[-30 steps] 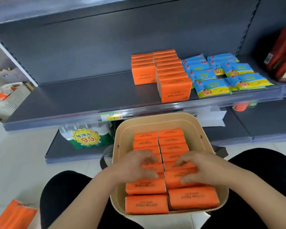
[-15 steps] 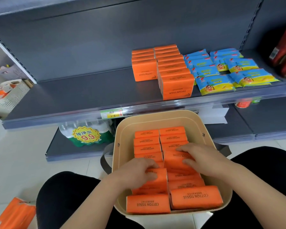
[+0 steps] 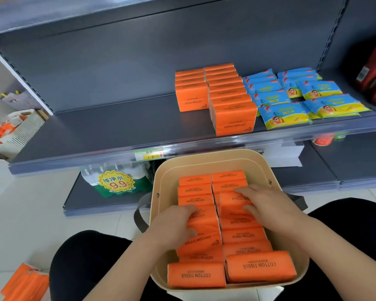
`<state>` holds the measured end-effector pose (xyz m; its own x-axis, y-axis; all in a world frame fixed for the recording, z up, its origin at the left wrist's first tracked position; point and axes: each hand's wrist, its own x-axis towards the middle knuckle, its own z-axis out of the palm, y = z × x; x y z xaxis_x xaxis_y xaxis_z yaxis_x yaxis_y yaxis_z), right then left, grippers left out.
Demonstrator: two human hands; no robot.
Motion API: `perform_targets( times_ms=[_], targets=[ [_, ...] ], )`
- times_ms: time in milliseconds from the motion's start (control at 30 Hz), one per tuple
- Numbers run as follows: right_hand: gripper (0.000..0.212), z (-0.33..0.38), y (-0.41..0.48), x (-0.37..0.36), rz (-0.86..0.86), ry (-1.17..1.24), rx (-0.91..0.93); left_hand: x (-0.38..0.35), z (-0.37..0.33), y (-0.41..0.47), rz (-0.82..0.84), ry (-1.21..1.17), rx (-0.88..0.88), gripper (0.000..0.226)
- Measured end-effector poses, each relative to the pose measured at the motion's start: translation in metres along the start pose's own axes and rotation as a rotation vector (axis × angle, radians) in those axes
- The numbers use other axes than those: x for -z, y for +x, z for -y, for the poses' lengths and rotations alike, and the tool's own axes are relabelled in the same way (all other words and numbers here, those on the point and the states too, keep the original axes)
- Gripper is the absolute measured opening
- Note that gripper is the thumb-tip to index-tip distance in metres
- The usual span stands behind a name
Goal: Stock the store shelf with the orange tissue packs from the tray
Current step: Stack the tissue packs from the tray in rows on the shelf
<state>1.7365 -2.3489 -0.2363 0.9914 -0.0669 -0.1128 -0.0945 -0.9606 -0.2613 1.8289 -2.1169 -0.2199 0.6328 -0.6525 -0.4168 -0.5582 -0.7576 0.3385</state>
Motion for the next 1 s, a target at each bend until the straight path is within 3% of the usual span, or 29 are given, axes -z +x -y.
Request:
perform_targets(
  times_ms=[300,467,767,1000],
  targets=[
    [0.048,-0.005,0.017,0.044,-0.217,-0.053,-0.01,0.075,-0.008,0.018,-0.475,-0.071,0.026,0.039],
    [0.048,-0.016,0.033,0.047,-0.205,-0.047,-0.008,0.141,-0.01,0.065,-0.721,-0.036,0.033,0.041],
    [0.047,-0.027,0.064,0.034,-0.17,0.086,0.035,0.188,0.001,0.173,-0.613,0.176,0.16,0.046],
    [0.049,-0.026,0.076,0.035,-0.142,0.14,0.035,0.198,-0.003,0.234,-0.627,0.096,0.173,0.051]
  ],
)
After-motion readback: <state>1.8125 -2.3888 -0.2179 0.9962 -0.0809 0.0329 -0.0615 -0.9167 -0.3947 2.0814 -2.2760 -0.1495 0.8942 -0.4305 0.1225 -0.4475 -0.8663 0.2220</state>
